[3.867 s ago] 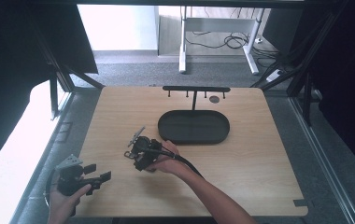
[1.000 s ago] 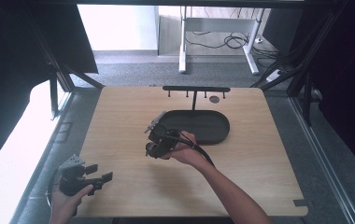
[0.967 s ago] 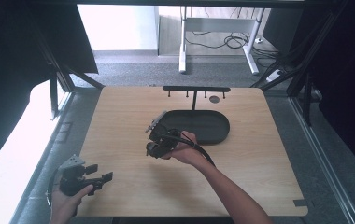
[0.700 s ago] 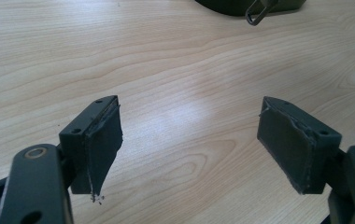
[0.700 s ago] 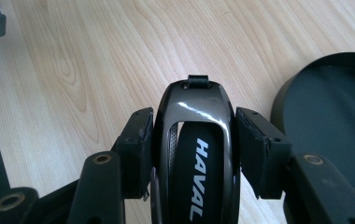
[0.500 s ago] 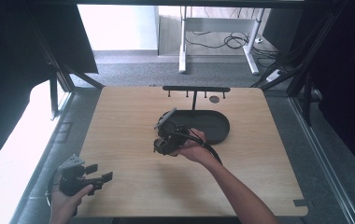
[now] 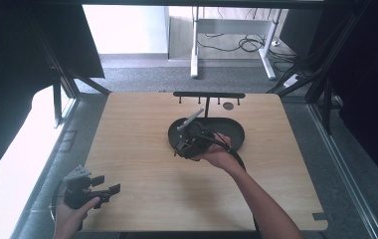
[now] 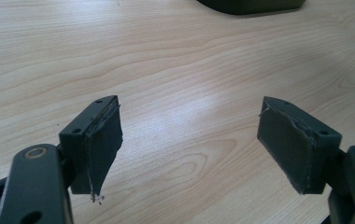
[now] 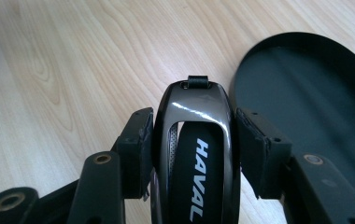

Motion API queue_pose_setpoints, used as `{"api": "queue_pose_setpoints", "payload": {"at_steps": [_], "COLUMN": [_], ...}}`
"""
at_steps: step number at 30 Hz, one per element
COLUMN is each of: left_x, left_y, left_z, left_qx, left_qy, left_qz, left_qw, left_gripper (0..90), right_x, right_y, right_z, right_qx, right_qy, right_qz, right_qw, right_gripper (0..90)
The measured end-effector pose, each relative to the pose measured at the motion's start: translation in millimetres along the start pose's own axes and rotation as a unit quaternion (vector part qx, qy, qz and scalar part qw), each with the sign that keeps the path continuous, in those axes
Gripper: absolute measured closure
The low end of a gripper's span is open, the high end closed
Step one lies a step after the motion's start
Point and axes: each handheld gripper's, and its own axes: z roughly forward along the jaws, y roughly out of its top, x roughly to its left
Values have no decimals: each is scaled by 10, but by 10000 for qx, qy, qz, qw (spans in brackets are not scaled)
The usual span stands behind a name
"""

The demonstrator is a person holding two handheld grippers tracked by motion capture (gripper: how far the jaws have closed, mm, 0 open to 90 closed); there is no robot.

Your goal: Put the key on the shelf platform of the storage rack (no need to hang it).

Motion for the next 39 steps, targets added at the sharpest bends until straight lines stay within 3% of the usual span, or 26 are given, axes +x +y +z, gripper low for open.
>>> {"api": "queue_pose_setpoints", "payload": {"at_steps": [13,39], "left_x": [0,0], "left_y": [-2,-4], "left_z": [6,16], "left_qx": [8,43], "left_qy": [-1,-4], "left_qz": [-3,9], "left_qw": [10000,10000], "left_gripper": [221,221], "right_x": [-198,-592], "right_y": [-71,-233], "right_z": [-123,-192], "right_qx": [-92,-43], "right_qy": [-135,-359], "right_qz": [196,615], "right_qw": [9997,9975], "right_gripper": [491,491]}}
